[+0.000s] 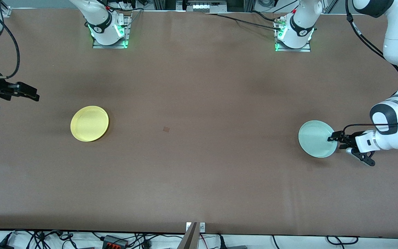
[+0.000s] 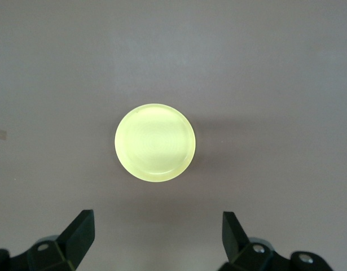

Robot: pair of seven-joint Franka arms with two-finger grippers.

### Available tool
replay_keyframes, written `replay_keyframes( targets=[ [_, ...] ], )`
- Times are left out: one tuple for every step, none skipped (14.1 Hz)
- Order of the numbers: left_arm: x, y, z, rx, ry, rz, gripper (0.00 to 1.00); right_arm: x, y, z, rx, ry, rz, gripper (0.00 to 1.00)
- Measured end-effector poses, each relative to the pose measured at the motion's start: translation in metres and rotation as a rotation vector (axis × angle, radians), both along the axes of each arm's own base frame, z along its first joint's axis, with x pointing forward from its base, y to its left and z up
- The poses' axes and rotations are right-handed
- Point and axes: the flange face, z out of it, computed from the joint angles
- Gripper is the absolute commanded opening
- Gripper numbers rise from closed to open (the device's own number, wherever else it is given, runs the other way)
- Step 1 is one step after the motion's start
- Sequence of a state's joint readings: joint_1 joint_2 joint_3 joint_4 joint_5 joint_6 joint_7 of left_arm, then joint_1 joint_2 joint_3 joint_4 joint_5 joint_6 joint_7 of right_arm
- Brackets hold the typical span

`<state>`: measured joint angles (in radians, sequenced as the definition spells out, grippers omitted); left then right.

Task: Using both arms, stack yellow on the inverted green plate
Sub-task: 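Grasp the yellow plate rim with the right gripper while the left gripper grasps green plate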

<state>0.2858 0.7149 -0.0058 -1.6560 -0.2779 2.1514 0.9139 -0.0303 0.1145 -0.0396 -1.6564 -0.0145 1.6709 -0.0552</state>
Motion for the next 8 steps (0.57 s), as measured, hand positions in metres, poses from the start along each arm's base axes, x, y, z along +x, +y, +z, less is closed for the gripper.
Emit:
replay_keyframes(
  targets=[
    [0.000, 0.001, -0.001, 0.000, -0.003, -0.002, 0.54, 0.004, 0.000, -0.013, 0.001, 0.023, 0.000, 1.00],
    [0.000, 0.000, -0.002, 0.000, -0.004, -0.005, 0.46, 0.008, 0.000, -0.027, 0.001, 0.046, 0.001, 1.00],
    [0.001, -0.001, -0.002, -0.001, -0.007, -0.008, 0.40, 0.012, 0.001, -0.042, 0.002, 0.071, 0.002, 1.00],
    [0.002, -0.001, -0.003, 0.000, -0.009, -0.009, 0.38, 0.017, 0.002, -0.061, 0.004, 0.102, 0.004, 1.00],
    [0.002, -0.001, -0.005, -0.001, -0.010, -0.013, 0.37, 0.021, 0.003, -0.083, 0.005, 0.137, 0.006, 1.00],
    [0.002, -0.001, -0.007, -0.001, -0.011, -0.016, 0.27, 0.026, 0.003, -0.109, 0.007, 0.177, 0.006, 1.00],
    [0.003, 0.000, -0.007, 0.001, -0.014, -0.016, 0.12, 0.030, 0.003, -0.137, 0.008, 0.219, 0.007, 1.00],
    [0.004, 0.000, -0.007, 0.004, -0.020, -0.016, 0.04, 0.034, 0.003, -0.165, 0.009, 0.259, 0.006, 1.00]
  ],
)
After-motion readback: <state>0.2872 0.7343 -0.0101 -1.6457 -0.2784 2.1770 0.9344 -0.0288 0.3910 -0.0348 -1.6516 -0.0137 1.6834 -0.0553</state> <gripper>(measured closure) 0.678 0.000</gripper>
